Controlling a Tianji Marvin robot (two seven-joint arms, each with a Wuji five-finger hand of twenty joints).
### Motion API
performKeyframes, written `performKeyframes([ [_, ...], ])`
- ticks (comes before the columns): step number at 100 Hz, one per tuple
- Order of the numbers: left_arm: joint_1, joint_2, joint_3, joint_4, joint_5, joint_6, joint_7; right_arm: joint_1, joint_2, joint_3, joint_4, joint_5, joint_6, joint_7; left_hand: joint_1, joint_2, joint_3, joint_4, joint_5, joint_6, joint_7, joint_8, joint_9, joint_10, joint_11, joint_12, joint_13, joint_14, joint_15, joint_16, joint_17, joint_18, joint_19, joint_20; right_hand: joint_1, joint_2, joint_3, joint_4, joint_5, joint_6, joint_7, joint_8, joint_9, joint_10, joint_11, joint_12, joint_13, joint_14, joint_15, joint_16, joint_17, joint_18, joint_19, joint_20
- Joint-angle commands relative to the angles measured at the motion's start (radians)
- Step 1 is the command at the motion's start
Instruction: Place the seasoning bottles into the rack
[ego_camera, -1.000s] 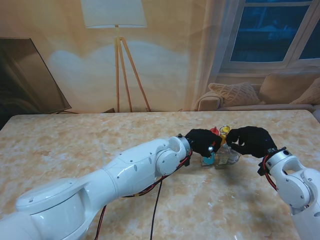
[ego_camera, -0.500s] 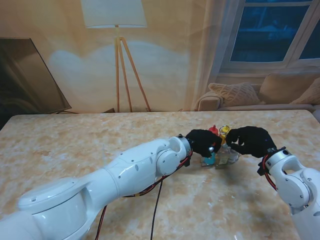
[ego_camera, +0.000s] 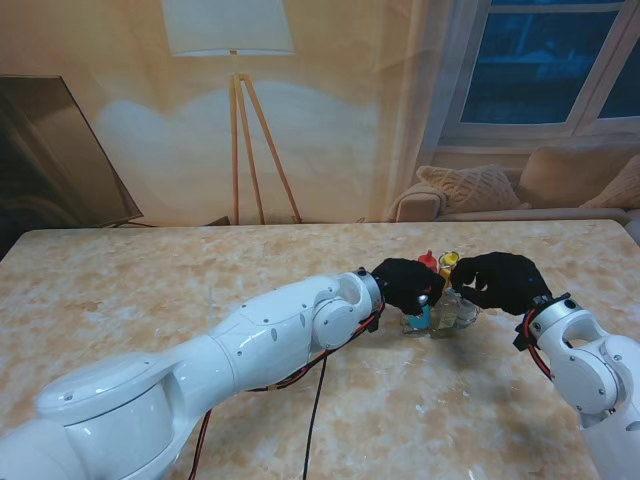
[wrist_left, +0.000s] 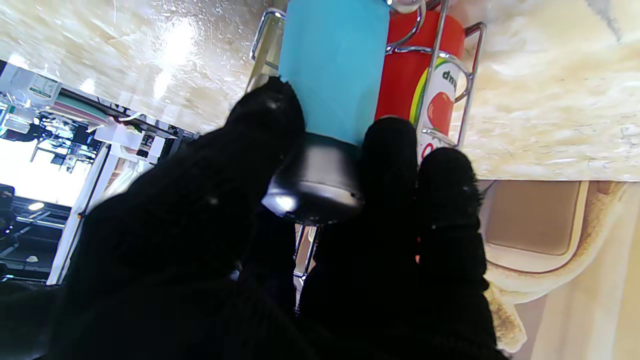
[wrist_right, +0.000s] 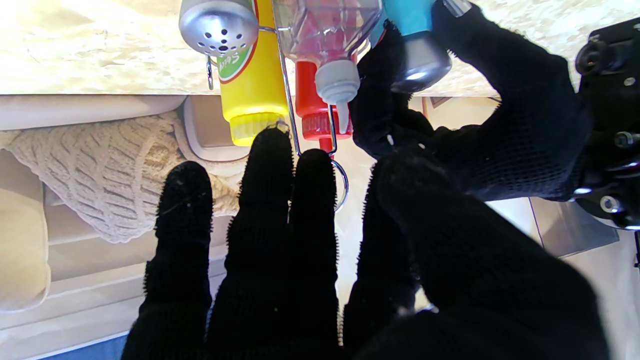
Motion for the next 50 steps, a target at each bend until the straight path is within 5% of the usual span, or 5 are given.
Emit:
performKeyframes([
  [1,-0.004,0.000,0.002,-0.002,0.005,-0.006,-0.016,-0.006,-0.004,-0.004,0.001,-0.001,0.001,0.014,0.067,0.007,0.028,0.001,0.029,0.000,0.039,-0.014,0.064,-0.066,0.017,0.018,0.022,-0.084,-0.021,0.021,0.007,-0.044,-0.004,-0.004,0.011,0.008,0.011,0.018,0.026,-0.036,0.043,0.016,0.024,-0.020,0.001,0.022,0.015,-0.017,0.010,0.021,-0.005,0.001,0.004,0.007],
  [50,-0.021,0.002,0.014,0.009,0.035,-0.045,-0.003,-0.002,-0.004,-0.007,0.003,0.003,0.003,0.018,0.071,0.010,0.036,0.000,0.049,-0.021,0.017,-0.051,0.089,-0.091,-0.043,0.006,0.027,-0.075,-0.063,0.030,0.011,-0.049,-0.024,-0.009,0.014,0.007,0.012,0.019,0.027,-0.034,0.043,0.015,0.026,-0.021,0.001,0.022,0.016,-0.017,0.010,0.021,-0.002,0.000,0.003,0.006],
])
